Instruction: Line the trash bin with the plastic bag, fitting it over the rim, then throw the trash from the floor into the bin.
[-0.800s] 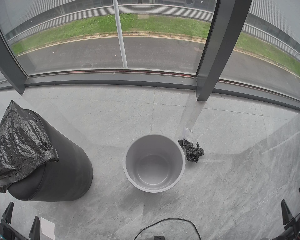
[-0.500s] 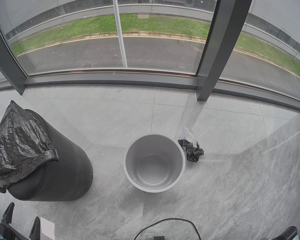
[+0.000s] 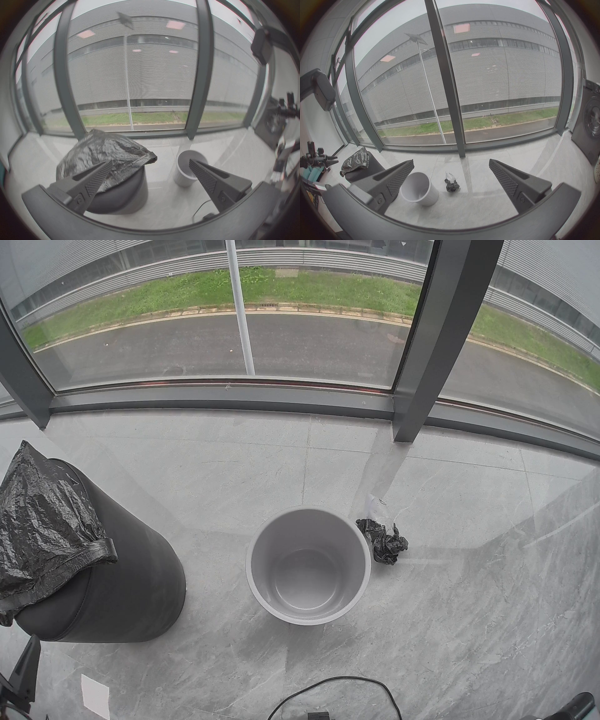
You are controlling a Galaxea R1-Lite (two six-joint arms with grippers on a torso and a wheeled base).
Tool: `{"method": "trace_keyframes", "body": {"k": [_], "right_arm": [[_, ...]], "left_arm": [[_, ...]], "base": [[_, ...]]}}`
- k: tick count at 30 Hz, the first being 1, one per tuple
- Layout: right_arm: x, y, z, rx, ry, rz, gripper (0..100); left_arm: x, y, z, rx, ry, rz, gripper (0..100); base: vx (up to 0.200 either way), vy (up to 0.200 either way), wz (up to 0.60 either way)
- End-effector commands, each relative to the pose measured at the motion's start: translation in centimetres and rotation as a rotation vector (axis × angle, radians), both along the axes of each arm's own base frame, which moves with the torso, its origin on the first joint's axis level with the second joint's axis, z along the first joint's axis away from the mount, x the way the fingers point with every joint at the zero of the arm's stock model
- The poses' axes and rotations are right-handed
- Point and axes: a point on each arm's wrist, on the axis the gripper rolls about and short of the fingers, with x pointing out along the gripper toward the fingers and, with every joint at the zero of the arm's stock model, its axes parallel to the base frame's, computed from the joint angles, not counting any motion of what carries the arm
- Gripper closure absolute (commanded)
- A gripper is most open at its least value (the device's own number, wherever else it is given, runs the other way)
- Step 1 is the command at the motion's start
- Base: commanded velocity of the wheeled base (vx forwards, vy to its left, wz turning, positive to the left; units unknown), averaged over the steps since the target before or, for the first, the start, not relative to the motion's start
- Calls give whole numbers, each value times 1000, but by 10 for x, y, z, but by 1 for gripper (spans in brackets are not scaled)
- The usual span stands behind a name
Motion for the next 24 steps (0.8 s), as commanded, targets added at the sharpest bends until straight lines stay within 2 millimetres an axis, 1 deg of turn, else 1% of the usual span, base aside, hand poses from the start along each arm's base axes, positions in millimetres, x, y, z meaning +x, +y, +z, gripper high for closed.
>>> {"method": "trace_keyframes", "body": {"k": [1,5,6,8,9,10,12,16,17,19,24], "right_arm": [[8,1,-31,20,95,31,0],[9,1,-35,20,102,31,0],[9,1,-35,20,102,32,0],[9,1,-37,19,107,34,0],[9,1,-37,19,108,34,0],[10,1,-39,20,116,34,0],[10,1,-41,20,121,34,0],[10,1,-42,20,124,35,0],[10,1,-42,20,124,35,0],[10,1,-42,20,122,35,0],[9,1,-45,21,121,40,0]], "left_arm": [[44,-4,0,249,217,-77,0],[65,-7,6,355,279,-120,0],[67,-7,6,363,280,-126,0],[82,-10,9,440,281,-145,0],[84,-10,9,449,282,-147,0],[94,-11,10,503,274,-149,0],[104,-12,12,581,240,-138,0],[120,-13,15,721,211,-78,0],[121,-13,15,730,214,-72,0],[130,-13,12,798,237,-43,0],[142,-14,10,854,261,-14,0]], "base": [[0,0,0],[0,0,0],[0,0,0],[0,0,0],[0,0,0],[0,0,0],[0,0,0],[0,0,0],[0,0,0],[0,0,0],[0,0,0]]}}
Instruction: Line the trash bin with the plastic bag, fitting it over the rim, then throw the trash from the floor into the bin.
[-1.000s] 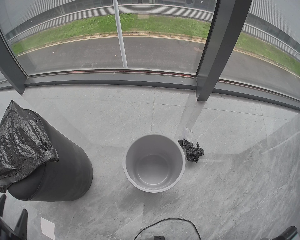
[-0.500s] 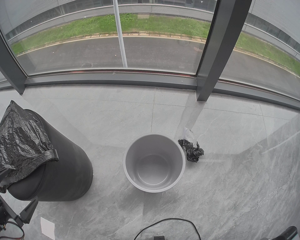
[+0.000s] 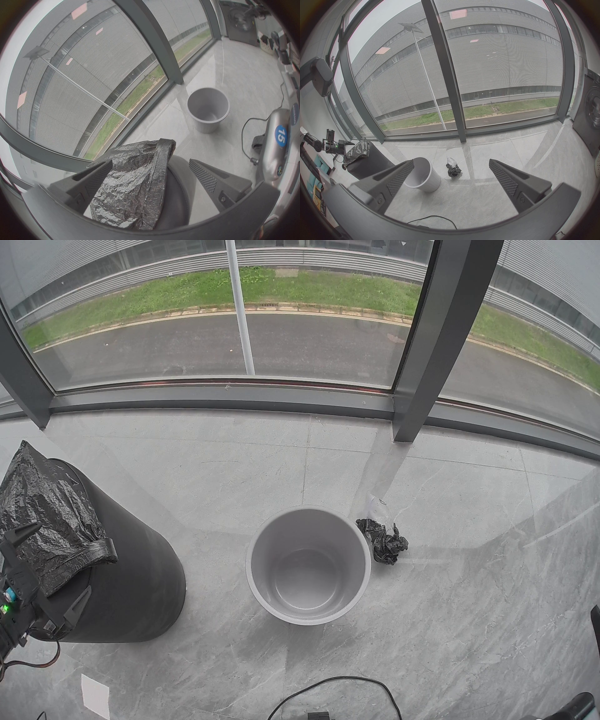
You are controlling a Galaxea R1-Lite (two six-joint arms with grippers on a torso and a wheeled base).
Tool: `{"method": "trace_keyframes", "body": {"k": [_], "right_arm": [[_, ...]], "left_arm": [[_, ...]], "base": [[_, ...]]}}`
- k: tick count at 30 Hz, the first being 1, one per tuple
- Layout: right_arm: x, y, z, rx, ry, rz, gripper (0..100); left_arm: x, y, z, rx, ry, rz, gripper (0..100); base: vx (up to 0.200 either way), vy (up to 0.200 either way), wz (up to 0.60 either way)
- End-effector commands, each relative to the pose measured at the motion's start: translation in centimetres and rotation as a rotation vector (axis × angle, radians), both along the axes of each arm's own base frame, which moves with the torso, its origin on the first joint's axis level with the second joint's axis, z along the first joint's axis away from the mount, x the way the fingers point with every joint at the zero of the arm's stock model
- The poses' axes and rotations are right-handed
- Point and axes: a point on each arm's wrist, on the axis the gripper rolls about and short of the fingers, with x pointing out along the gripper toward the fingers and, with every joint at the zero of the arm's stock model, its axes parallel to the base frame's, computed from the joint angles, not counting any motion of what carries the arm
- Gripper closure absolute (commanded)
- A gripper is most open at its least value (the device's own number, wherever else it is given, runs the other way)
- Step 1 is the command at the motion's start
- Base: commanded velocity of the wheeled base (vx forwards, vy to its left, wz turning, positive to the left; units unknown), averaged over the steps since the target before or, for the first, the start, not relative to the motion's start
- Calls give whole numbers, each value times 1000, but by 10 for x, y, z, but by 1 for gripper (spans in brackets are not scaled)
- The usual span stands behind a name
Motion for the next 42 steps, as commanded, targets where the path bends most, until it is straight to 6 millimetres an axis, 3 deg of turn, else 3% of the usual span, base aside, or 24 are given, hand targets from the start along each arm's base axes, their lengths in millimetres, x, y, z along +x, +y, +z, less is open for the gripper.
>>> {"method": "trace_keyframes", "body": {"k": [1,12,29,35,42], "right_arm": [[-2,0,-5,0,-9,7,0],[-5,1,-11,0,-21,34,0],[-7,1,-13,0,-34,37,0],[-7,1,-14,0,-34,35,0],[-7,1,-14,1,-35,37,0]], "left_arm": [[23,-2,-10,33,72,25,0],[59,-7,-12,31,5,33,0],[65,-7,-11,86,-32,98,0],[82,-8,-11,82,-76,126,0],[88,-8,-16,86,-67,126,0]], "base": [[0,0,0],[0,0,0],[0,0,0],[0,0,0],[0,0,0]]}}
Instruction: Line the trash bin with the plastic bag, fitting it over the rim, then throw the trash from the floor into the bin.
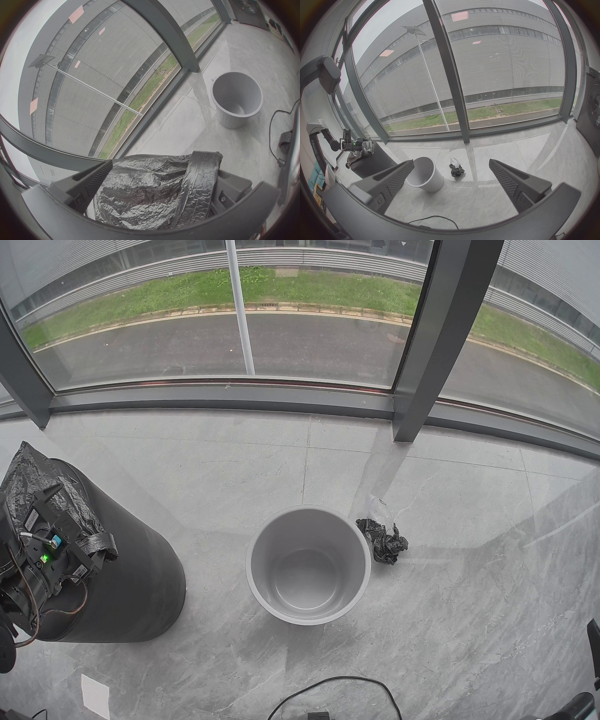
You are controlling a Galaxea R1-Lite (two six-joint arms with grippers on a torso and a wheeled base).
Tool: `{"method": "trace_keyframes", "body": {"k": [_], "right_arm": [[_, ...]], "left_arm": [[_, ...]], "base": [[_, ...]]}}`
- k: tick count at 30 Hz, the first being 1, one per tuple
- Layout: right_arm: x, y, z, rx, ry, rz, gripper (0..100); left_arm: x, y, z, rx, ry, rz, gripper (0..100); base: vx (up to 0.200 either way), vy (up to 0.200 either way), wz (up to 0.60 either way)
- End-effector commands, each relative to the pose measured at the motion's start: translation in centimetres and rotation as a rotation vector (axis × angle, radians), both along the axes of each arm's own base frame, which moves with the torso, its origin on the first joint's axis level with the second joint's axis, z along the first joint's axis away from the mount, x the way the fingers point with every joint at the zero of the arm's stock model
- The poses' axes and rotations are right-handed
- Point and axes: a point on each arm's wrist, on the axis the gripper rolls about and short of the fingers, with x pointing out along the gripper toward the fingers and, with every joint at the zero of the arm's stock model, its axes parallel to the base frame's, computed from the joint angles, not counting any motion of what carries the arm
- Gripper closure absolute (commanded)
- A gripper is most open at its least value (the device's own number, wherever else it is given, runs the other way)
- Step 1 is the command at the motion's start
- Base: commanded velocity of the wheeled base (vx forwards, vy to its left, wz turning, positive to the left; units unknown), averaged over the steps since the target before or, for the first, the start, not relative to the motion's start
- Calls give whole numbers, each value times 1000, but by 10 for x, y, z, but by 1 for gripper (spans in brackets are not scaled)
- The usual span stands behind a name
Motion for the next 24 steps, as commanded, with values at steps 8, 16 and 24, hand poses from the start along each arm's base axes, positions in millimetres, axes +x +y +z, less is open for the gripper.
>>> {"method": "trace_keyframes", "body": {"k": [8,16,24], "right_arm": [[0,0,-1,4,-1,3,0],[-1,0,-4,3,-3,22,0],[0,0,-3,3,2,22,0]], "left_arm": [[7,0,-6,-1,17,19,100],[6,1,-5,-7,4,21,100],[3,0,10,-85,-115,23,100]], "base": [[0,0,0],[0,0,0],[0,0,0]]}}
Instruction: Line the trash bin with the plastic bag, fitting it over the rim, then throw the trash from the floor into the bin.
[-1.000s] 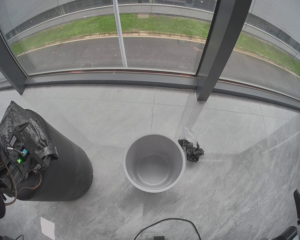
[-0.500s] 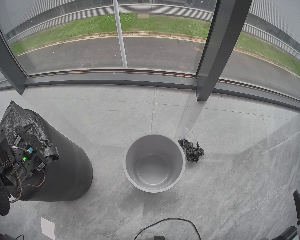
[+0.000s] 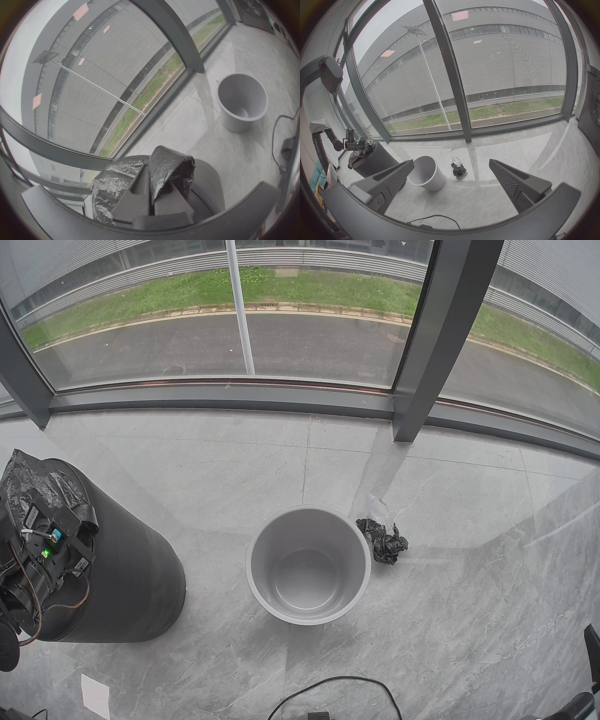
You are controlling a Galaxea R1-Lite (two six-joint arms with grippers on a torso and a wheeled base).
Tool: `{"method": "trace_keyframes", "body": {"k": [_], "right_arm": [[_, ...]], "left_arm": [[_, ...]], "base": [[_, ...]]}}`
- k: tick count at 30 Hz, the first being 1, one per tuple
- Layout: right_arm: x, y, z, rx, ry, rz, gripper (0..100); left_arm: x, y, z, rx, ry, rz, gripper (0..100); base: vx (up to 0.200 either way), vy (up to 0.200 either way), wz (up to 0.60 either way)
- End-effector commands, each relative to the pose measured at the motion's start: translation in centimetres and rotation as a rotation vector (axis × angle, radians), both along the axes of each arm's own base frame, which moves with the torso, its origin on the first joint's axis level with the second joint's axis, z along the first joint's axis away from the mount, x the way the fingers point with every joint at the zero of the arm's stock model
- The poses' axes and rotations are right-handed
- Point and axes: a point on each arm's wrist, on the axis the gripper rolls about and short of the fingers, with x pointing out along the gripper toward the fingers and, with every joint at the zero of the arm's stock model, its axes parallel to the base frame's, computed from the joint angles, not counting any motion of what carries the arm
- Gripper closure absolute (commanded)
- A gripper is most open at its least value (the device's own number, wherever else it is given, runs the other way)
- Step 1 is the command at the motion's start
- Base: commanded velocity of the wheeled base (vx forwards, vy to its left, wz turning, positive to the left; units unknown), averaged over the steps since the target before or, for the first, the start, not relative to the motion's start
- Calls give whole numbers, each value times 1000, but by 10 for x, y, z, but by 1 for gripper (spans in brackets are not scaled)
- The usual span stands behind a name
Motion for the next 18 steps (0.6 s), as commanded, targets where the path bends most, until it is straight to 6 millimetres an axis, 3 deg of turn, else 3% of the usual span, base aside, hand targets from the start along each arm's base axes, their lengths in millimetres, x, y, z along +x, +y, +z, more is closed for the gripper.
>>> {"method": "trace_keyframes", "body": {"k": [1,2,4,9,13,18], "right_arm": [[0,0,3,0,2,-1,0],[0,0,3,0,2,-1,0],[3,0,9,-4,9,3,0],[12,2,27,-5,50,66,0],[26,2,46,-8,91,76,0],[65,2,74,13,88,73,0]], "left_arm": [[-4,-1,16,-81,-121,-4,100],[-4,-1,16,-81,-121,-4,100],[-1,-2,32,-298,-252,-8,100],[-3,-2,51,-601,-364,-27,100],[-9,-1,57,-747,-401,-41,100],[-6,-5,63,-1000,-417,-74,100]], "base": [[0,0,0],[0,0,0],[0,0,0],[0,0,0],[0,0,0],[0,0,0]]}}
